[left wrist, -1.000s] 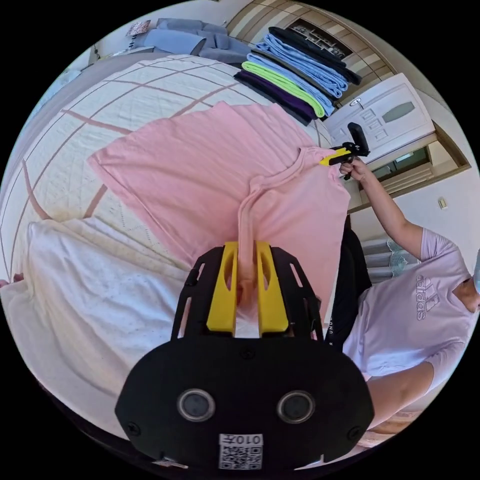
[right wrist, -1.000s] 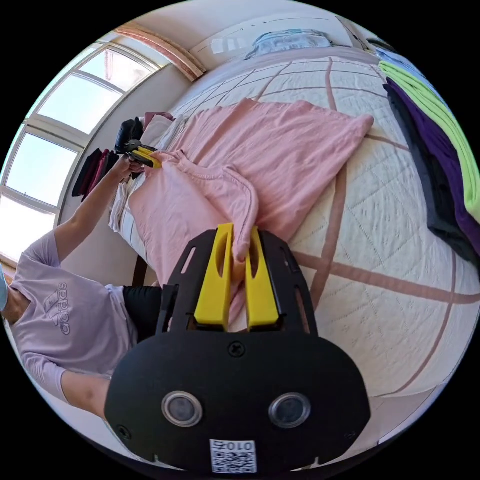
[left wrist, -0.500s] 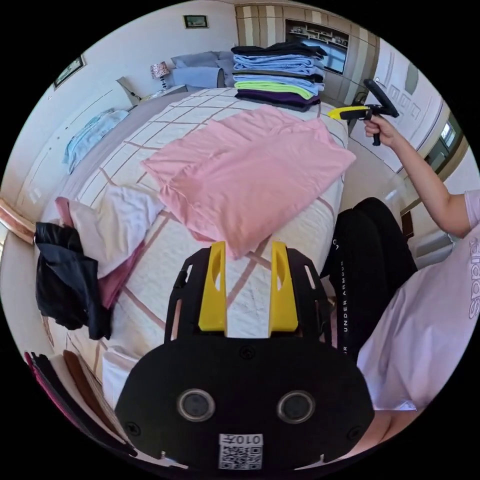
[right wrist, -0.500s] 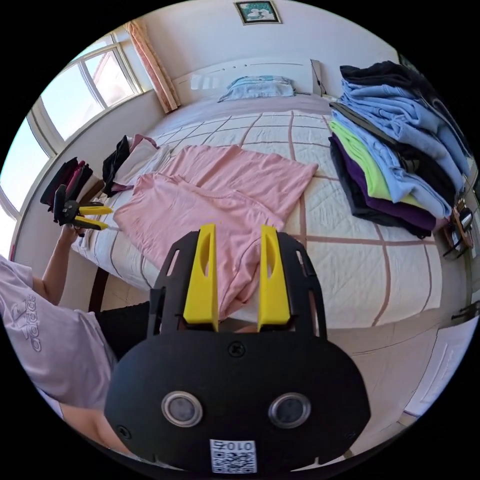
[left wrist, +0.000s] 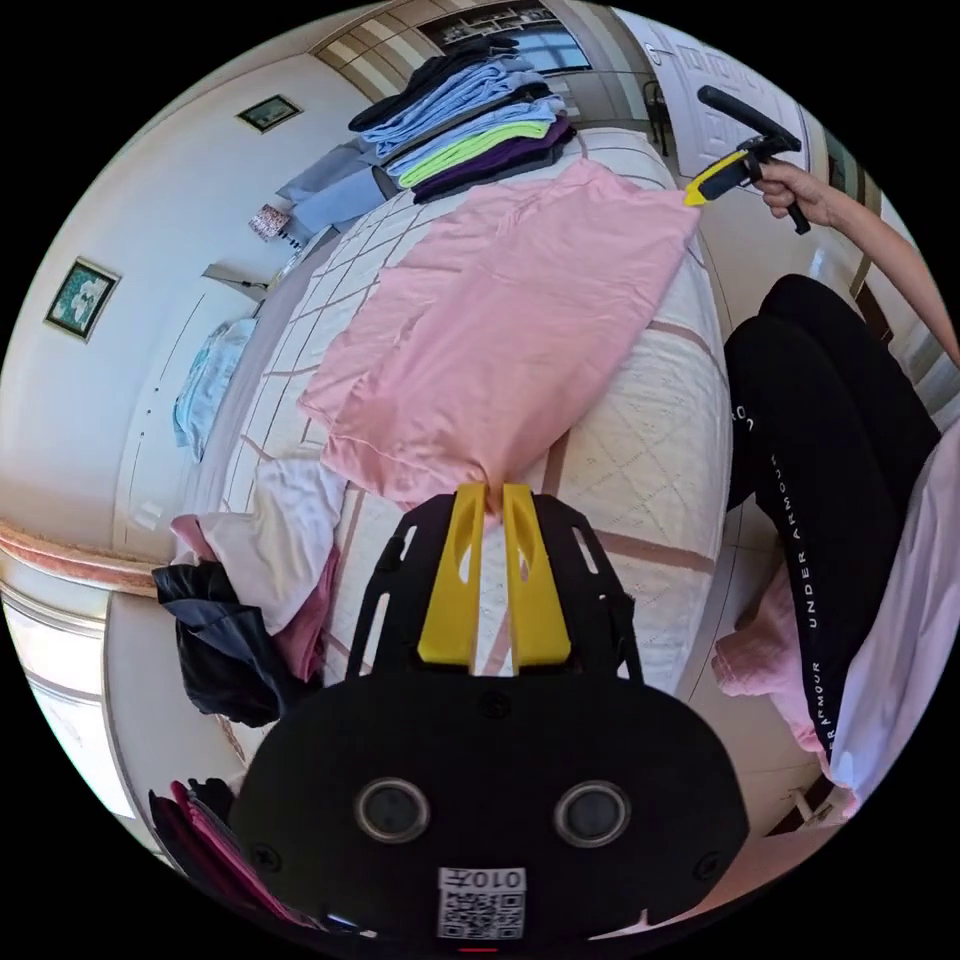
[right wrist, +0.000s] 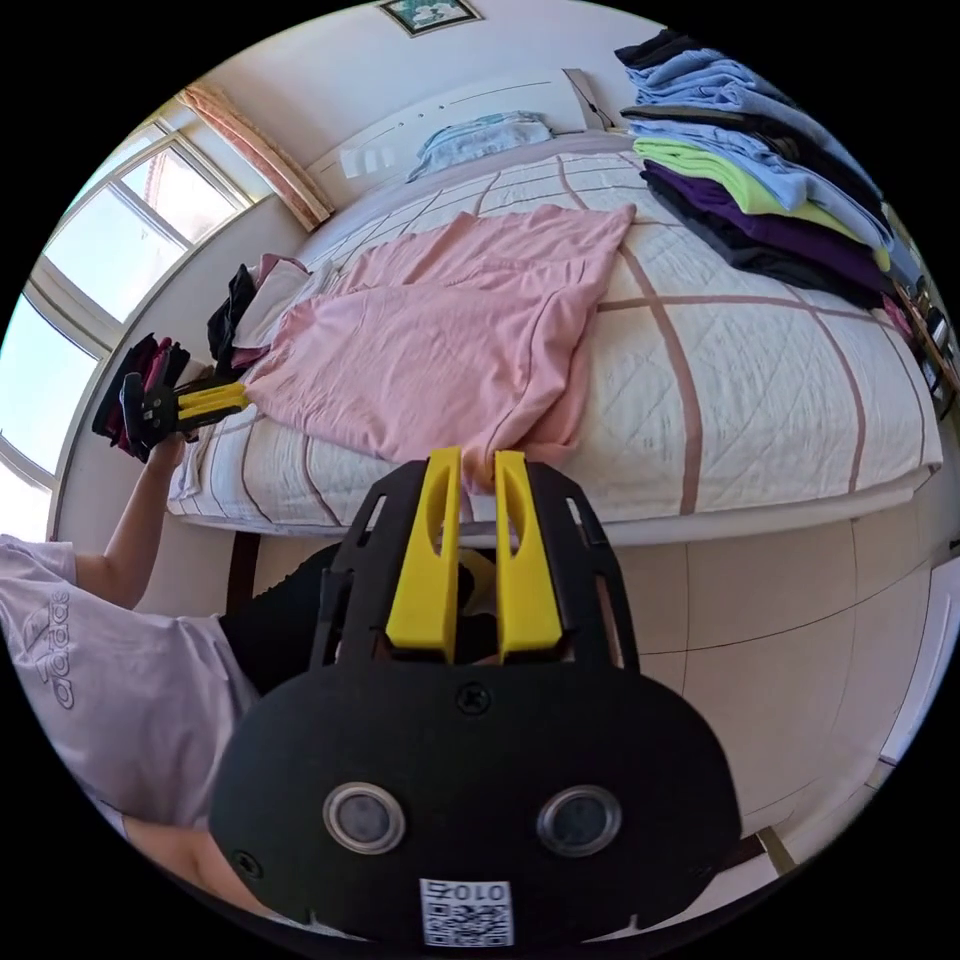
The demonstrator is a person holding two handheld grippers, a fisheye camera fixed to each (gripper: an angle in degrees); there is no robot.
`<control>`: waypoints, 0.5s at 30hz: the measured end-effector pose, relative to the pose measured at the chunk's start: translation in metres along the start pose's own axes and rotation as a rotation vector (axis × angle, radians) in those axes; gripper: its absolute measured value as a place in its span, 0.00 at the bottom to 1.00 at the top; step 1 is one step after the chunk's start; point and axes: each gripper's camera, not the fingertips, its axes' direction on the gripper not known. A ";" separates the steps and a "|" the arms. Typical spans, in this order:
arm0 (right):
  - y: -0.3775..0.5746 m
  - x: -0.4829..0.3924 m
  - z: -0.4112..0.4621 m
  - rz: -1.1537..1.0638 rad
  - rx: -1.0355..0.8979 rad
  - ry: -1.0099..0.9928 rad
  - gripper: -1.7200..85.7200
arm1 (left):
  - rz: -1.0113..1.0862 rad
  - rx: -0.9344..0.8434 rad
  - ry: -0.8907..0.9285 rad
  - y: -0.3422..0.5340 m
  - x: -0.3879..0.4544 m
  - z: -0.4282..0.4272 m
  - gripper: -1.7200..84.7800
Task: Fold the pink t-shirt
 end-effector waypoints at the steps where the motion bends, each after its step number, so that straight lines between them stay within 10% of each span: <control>1: -0.002 -0.001 -0.003 -0.003 0.020 0.013 0.08 | 0.032 -0.003 -0.021 -0.003 0.004 -0.002 0.06; 15: 0.034 0.007 0.013 -0.130 -0.064 -0.067 0.06 | 0.184 0.007 0.050 0.032 0.040 -0.016 0.03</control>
